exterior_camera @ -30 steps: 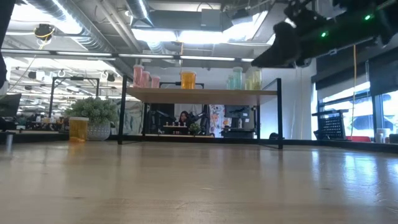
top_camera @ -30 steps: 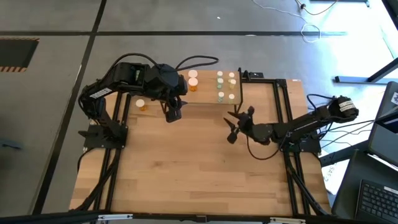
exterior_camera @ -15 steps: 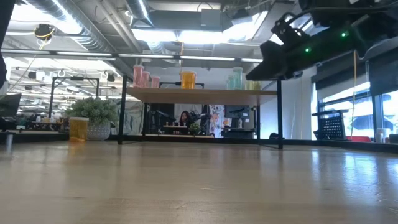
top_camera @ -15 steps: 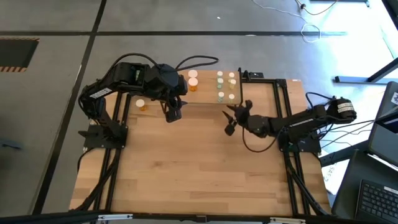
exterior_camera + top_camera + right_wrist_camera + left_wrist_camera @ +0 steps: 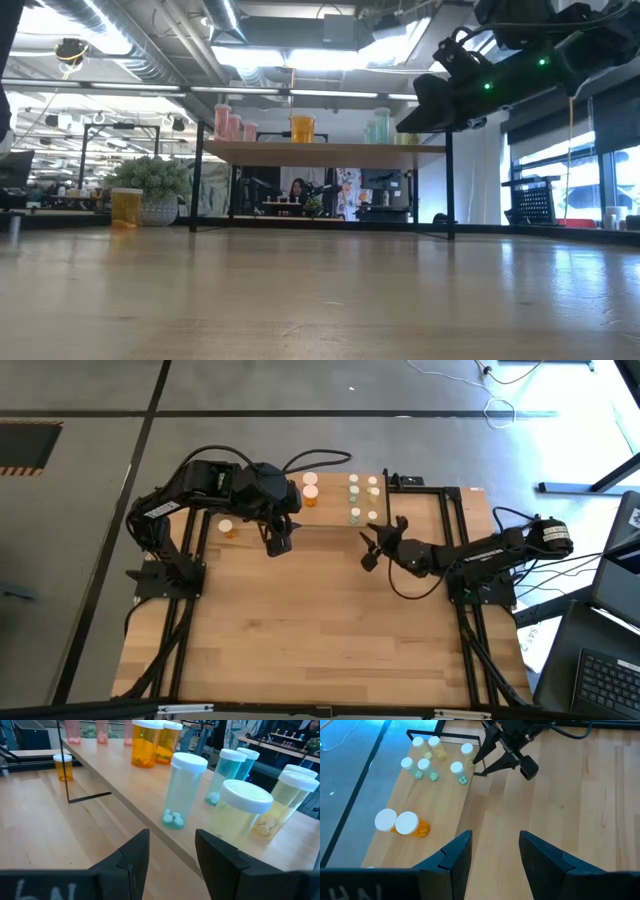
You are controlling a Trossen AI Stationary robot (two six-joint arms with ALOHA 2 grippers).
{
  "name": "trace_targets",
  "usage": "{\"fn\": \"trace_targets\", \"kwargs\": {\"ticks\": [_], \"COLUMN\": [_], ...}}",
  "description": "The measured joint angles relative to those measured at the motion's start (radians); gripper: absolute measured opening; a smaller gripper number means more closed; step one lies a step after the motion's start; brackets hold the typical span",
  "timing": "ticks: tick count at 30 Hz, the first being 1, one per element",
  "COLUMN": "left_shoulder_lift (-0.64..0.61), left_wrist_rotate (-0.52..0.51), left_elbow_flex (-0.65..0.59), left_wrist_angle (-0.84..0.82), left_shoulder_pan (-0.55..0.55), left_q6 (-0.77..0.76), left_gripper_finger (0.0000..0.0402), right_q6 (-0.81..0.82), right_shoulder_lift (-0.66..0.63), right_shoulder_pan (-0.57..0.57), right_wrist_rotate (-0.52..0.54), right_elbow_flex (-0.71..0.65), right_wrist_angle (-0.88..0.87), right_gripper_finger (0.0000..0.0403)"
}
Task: Pick and place medicine bottles onto shelf by color
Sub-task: Put the yellow medicine bottle on the shelf, aligned with the other yellow medicine bottle, then put the orange medicine bottle on the shelf, aligned with the other orange medicine bottle
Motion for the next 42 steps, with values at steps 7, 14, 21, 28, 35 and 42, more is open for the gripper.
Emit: {"fn": "trace_targets", "kwargs": {"ticks": [7,14,21,28,35,42], "left_shoulder_lift": [0.0,0.0,0.0,0.0,-0.015,-0.092], "left_wrist_rotate": [0.0,0.0,0.0,-0.02,-0.022,-0.033], "left_elbow_flex": [0.0,0.0,0.0,0.0,-0.001,0.0], "left_wrist_angle": [0.0,0.0,-0.008,-0.133,-0.165,-0.166], "left_shoulder_pan": [0.0,0.0,0.0,0.0,0.0,0.0], "left_q6": [0.0,0.0,-0.033,-0.148,-0.277,-0.338], "left_gripper_finger": [0.0157,0.0157,0.0157,0.0157,0.0157,0.0157], "right_q6": [0.001,0.0,-0.001,-0.138,-0.218,-0.265], "right_shoulder_lift": [0.0,0.0,-0.002,-0.032,-0.074,-0.131], "right_shoulder_pan": [-0.011,-0.011,0.001,0.076,0.132,0.171], "right_wrist_rotate": [0.037,0.079,0.079,0.078,0.042,0.041], "right_elbow_flex": [0.0,0.0,0.0,0.044,0.161,0.332], "right_wrist_angle": [0.0,0.0,0.007,0.007,-0.048,-0.387], "right_gripper_finger": [0.0162,0.0162,0.0162,0.0162,0.0162,0.0162]}}
